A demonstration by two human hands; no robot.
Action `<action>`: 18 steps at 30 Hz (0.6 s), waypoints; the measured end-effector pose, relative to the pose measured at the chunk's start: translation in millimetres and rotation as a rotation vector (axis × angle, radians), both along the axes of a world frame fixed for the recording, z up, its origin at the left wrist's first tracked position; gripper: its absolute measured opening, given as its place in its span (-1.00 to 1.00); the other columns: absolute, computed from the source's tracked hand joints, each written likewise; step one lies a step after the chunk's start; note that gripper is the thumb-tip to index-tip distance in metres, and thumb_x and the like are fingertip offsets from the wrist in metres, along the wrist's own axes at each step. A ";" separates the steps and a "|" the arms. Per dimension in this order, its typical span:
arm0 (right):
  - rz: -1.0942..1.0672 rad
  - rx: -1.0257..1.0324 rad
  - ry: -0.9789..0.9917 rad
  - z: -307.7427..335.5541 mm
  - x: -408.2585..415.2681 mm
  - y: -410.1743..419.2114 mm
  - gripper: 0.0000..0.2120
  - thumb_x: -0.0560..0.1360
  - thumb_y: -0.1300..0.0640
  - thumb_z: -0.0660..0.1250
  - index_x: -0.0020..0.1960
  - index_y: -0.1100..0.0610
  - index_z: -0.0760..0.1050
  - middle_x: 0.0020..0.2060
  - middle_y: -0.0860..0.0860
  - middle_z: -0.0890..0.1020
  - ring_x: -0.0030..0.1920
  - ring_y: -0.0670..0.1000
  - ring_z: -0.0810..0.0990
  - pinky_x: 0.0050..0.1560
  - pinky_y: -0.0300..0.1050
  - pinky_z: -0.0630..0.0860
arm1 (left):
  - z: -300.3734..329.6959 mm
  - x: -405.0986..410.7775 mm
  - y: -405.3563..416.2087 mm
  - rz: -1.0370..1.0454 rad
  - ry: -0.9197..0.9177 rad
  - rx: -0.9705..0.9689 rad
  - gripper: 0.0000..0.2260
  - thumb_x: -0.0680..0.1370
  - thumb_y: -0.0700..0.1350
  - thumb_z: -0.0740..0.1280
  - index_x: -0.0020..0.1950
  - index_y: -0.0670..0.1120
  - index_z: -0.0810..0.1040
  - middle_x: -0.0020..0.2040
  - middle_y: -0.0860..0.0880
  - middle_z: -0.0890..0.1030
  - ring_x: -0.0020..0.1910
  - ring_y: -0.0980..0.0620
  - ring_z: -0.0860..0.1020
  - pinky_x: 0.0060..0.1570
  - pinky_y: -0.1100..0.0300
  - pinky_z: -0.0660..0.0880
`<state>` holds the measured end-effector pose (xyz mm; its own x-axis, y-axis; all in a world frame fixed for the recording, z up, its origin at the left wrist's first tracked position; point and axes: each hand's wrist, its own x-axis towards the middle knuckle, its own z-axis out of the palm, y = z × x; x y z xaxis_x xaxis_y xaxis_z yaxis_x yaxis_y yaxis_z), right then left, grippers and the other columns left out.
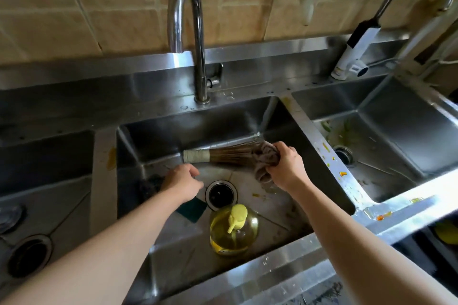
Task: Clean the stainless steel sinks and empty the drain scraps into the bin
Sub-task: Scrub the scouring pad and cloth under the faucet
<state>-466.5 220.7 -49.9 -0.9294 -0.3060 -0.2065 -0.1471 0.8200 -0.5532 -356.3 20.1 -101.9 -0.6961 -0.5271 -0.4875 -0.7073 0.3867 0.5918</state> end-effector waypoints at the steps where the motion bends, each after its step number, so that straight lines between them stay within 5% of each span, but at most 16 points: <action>1: -0.004 0.015 -0.016 -5.9 -3.4 1.6 -0.59 0.43 0.30 0.31 0.26 0.13 0.42 0.10 0.16 0.44 0.09 0.15 0.48 -0.04 -0.27 0.29 | -3.3 -4.7 0.7 -0.002 -0.003 -0.001 -0.79 0.47 -0.16 0.42 0.06 0.00 0.51 0.07 -0.05 0.57 0.03 -0.06 0.57 0.12 0.00 0.54; 9: -0.020 0.149 -0.131 -62.4 -34.6 14.9 -0.63 0.44 0.26 0.28 0.24 0.11 0.44 0.09 0.15 0.45 0.04 0.17 0.51 -0.07 -0.26 0.32 | -41.8 -36.3 6.6 0.023 -0.073 0.066 -0.79 0.48 -0.21 0.40 0.09 -0.07 0.51 0.07 -0.10 0.57 0.05 -0.09 0.56 0.05 0.13 0.48; 15: 0.031 0.226 -0.215 -107.4 -62.2 14.3 -0.69 0.45 0.22 0.23 0.19 0.09 0.46 0.06 0.15 0.46 -0.05 0.16 0.55 0.00 -0.08 0.54 | -67.1 -48.8 14.0 0.104 -0.093 0.109 -0.78 0.43 -0.21 0.44 -0.15 0.06 0.45 -0.01 -0.12 0.61 -0.04 -0.11 0.60 0.07 0.00 0.55; 18: 0.093 0.240 -0.249 -130.5 -73.4 12.9 -0.77 0.46 0.19 0.21 0.09 0.04 0.49 -0.05 0.12 0.57 -0.14 0.17 0.62 -0.19 0.03 0.64 | -78.9 -52.7 17.6 0.154 -0.117 0.125 -0.75 0.44 -0.21 0.44 -0.20 0.07 0.42 -0.02 -0.10 0.61 -0.03 -0.10 0.60 0.09 -0.02 0.54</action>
<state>-540.0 233.6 -180.5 -0.8116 -0.3027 -0.4997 -0.1122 0.9202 -0.3751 -409.0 37.7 -180.7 -0.5469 -0.5530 -0.6286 -0.8189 0.1974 0.5389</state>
